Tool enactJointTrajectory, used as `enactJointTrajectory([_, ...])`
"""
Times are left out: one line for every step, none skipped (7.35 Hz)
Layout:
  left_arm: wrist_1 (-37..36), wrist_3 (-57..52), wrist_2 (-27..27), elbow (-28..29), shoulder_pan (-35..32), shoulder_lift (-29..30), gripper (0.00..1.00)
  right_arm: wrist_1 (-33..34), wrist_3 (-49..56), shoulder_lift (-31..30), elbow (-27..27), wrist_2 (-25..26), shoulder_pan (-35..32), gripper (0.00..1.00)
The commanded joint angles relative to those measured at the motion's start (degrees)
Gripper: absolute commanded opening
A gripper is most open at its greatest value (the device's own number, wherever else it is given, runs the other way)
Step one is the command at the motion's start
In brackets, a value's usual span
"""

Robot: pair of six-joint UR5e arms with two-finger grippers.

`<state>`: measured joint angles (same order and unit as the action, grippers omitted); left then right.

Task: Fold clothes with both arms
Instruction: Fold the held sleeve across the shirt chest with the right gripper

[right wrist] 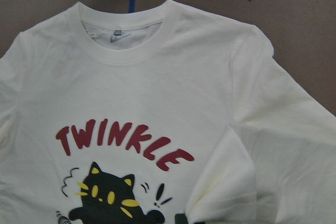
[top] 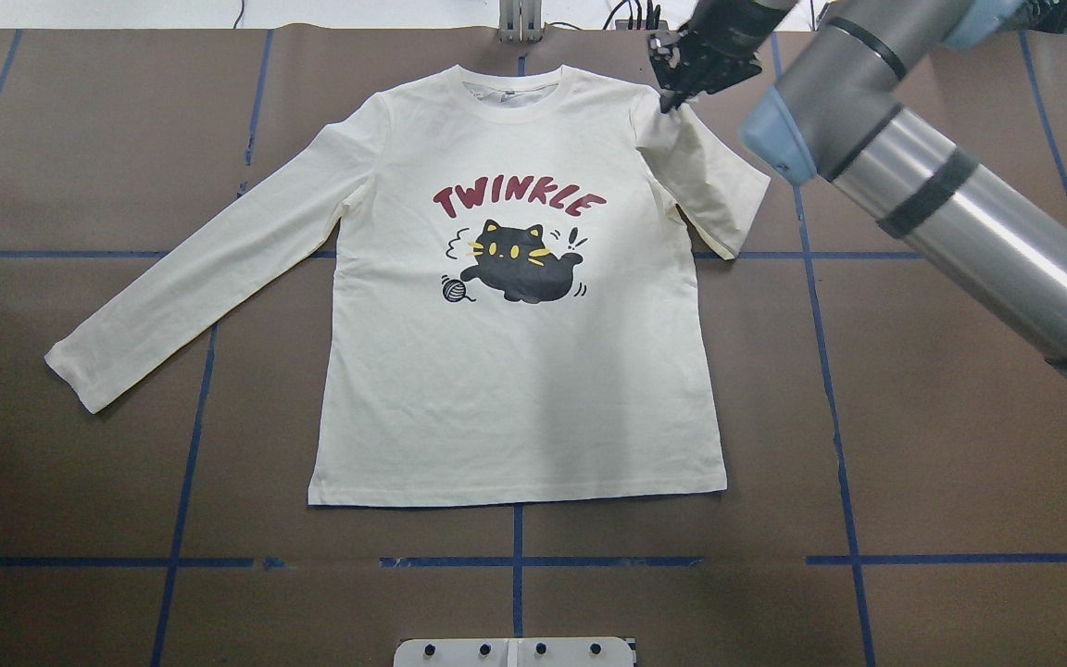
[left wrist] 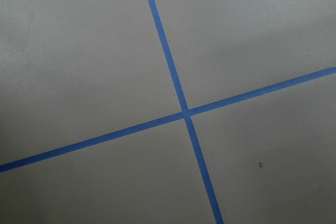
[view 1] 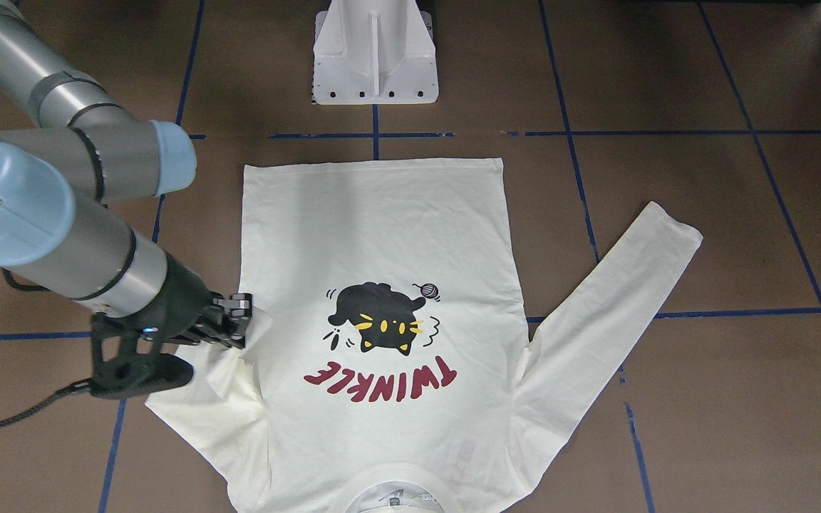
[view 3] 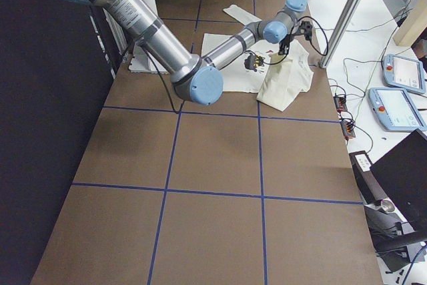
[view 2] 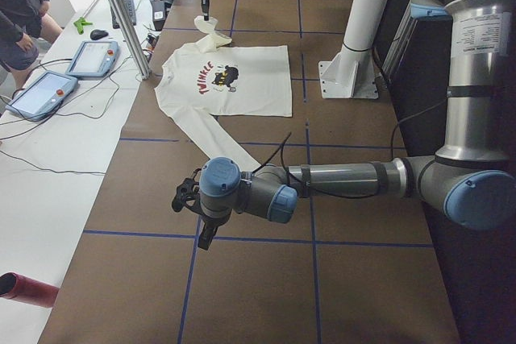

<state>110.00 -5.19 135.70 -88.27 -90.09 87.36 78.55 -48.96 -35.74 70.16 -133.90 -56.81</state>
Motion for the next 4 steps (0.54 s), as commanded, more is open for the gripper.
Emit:
enactJointTrajectory([1.95,0.00,0.00,1.95,0.00,0.00,1.00,-6.24,-0.17,16.81,-17.29,2.82,4.22,0.00])
enactJointTrajectory([4.32,0.09,0.00,3.70,0.00,0.09,1.00,-11.78,-0.52,17.63,-19.34,10.08,8.61,0.00])
enactJointTrajectory([5.04,0.09,0.00,4.68,0.00,0.26,1.00,-16.10,-0.53,18.68,-21.54,13.72,11.26,0.00])
enactJointTrajectory([5.04,0.09,0.00,4.86,0.00,0.26,1.00,-19.97,-0.61,19.30,-21.65,17.23,13.46,0.00])
